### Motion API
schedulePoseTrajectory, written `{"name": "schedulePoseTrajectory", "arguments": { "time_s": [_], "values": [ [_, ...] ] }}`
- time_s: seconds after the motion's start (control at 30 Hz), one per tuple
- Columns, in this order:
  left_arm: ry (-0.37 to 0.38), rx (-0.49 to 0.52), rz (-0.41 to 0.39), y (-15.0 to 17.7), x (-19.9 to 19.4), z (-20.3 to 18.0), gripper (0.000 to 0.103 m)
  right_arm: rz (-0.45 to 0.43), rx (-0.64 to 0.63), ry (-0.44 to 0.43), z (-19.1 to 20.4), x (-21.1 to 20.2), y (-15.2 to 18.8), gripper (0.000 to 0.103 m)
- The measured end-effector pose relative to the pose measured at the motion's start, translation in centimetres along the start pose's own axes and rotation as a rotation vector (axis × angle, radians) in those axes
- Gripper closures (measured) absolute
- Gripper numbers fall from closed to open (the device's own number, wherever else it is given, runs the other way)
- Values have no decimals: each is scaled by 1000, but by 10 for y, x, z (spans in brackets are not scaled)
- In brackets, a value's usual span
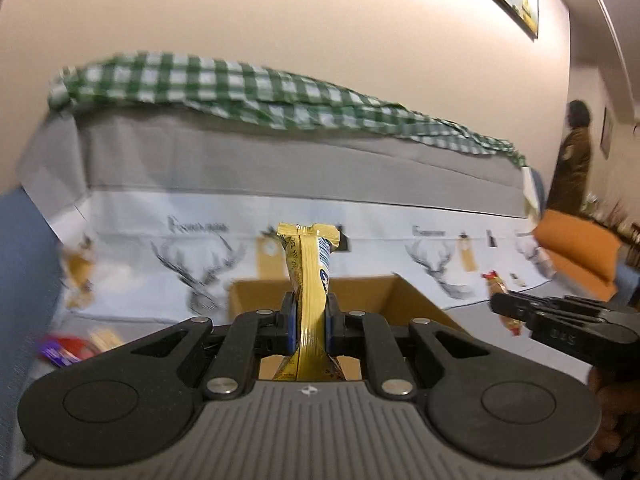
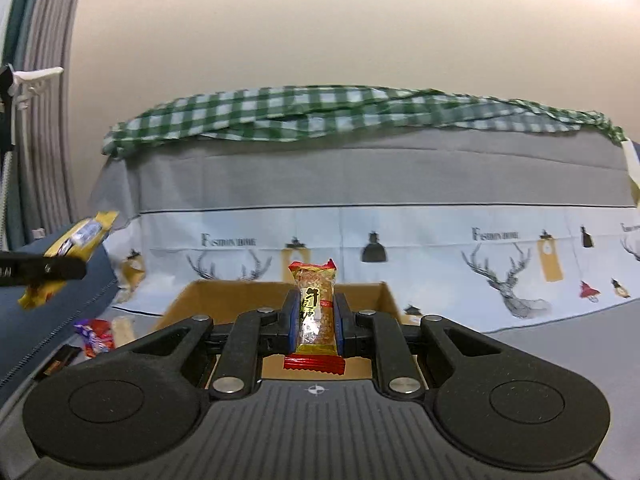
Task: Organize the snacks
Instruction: 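Carry the yellow bar and brown snack with both tools over the box, then open both tools to drop the snacks into the box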
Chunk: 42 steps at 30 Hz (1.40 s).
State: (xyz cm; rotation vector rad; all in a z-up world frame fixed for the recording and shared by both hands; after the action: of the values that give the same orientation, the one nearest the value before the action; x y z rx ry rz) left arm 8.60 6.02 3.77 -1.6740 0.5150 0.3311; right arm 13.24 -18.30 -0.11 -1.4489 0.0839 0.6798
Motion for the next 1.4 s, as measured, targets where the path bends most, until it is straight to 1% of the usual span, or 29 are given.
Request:
{"name": "schedulePoseTrajectory", "arguments": {
  "time_s": [0.03, 0.1, 0.13, 0.2, 0.3, 0.43, 0.53, 0.8, 1.3, 1.37, 1.4],
  "values": [
    [8, 4, 17, 8, 5, -6, 89, 8, 4, 13, -4, 1, 1, 86],
    [-5, 37, 81, 21, 16, -18, 89, 17, 5, 29, -8, 1, 4, 86],
    [-2, 50, 89, 22, 20, -24, 89, 20, 2, 36, -10, 0, 4, 86],
    [22, 77, 74, 21, 27, -35, 89, 27, -6, 48, -13, 1, 4, 86],
    [28, 106, 61, 19, 36, -42, 89, 38, -4, 66, -23, 4, 7, 86],
    [43, 72, 85, 21, 43, -36, 89, 52, 22, 86, -34, 7, 8, 86],
    [47, 53, 98, 21, 45, -32, 89, 61, 24, 92, -34, 9, 7, 86],
    [45, 62, 100, 23, 42, -32, 89, 66, 0, 75, -22, 13, 7, 86],
    [50, 65, 93, 22, 40, -36, 89, 69, -3, 72, -21, 13, 7, 86],
    [61, 61, 92, 21, 39, -36, 89, 76, -5, 70, -21, 14, 7, 85],
    [83, 52, 91, 21, 38, -36, 89, 76, -4, 67, -21, 14, 7, 85]
  ]
}}
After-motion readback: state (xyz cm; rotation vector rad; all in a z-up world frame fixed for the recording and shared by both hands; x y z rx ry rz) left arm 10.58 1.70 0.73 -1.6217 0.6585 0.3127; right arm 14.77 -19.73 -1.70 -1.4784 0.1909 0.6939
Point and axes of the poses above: each gripper's, at about its wrist camera, not at the fingertips, and x roughly the way its jaws point, z to its left, y to its underside, the point moved 4 cm from there along x, roughly the way its jaws point, and after that the axes turned 9 degrees about z, right-handed, at the moved point
